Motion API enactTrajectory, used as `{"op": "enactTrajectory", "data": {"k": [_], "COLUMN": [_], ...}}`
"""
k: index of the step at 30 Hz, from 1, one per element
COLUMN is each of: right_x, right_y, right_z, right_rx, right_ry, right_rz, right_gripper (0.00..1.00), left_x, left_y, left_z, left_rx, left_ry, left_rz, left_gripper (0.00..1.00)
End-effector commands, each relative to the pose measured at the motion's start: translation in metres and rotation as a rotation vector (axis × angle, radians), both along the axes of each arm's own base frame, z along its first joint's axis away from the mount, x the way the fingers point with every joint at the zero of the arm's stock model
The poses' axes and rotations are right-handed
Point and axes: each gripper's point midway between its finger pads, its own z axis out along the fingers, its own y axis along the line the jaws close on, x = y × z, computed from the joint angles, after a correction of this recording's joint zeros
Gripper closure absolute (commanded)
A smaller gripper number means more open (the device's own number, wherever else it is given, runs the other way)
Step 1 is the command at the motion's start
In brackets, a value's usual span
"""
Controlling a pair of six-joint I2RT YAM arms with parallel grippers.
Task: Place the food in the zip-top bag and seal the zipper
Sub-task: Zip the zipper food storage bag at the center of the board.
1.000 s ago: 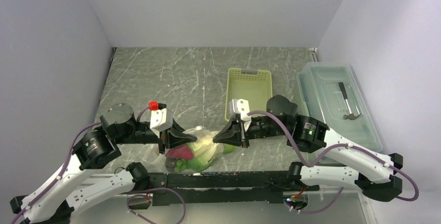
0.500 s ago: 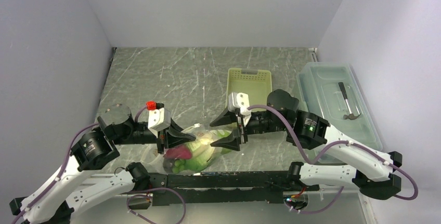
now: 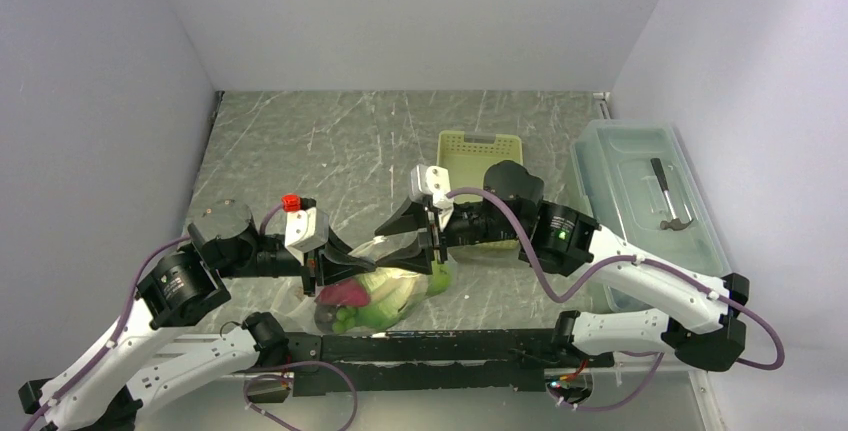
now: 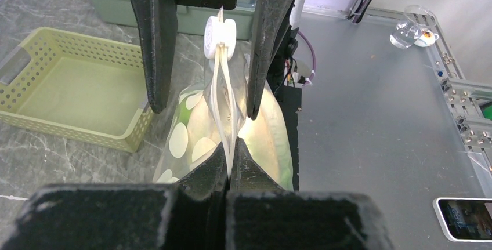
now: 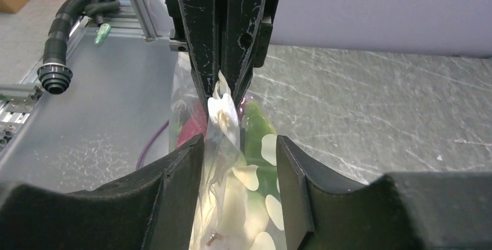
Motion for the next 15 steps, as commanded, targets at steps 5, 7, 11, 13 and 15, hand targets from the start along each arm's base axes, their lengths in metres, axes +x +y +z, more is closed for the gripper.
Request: {"op": "enactTrajectory", "data": {"k": [5,7,11,13,15], "right_x": [-0.009,-0.01,-0.011,-0.011,-0.011], "right_y": [0.004,0.005,0.007,0.007,0.008], "right_z": [0.035,0.032,0.029,0.028,0.026], "right_rx": [0.137,0.125,0.114,0.107,0.101], "right_ry": [-0.034,-0.032,-0.026,-0.023,-0.02], "right_rz": [0.06,0.067,0.08,0.081,0.082], "right_gripper": [0.57,0.58,0.63,0.63,0.63], "left_x": [-0.003,-0.003,-0.002,-0.003,-0.003], "left_y": [-0.003,-0.003,-0.002,-0.002,-0.002], "left_z": [0.03,0.029,0.03,0.031,0.033], "left_rx": [-0.092,-0.092,-0.095,-0.099,-0.101], "left_ry": [-0.057,-0.058,-0.06,-0.064,-0.066], "left_rz": [-0.026,-0.025,-0.021,-0.023,-0.022], "left_gripper": [1.0,1.0,1.0,1.0,1.0]}}
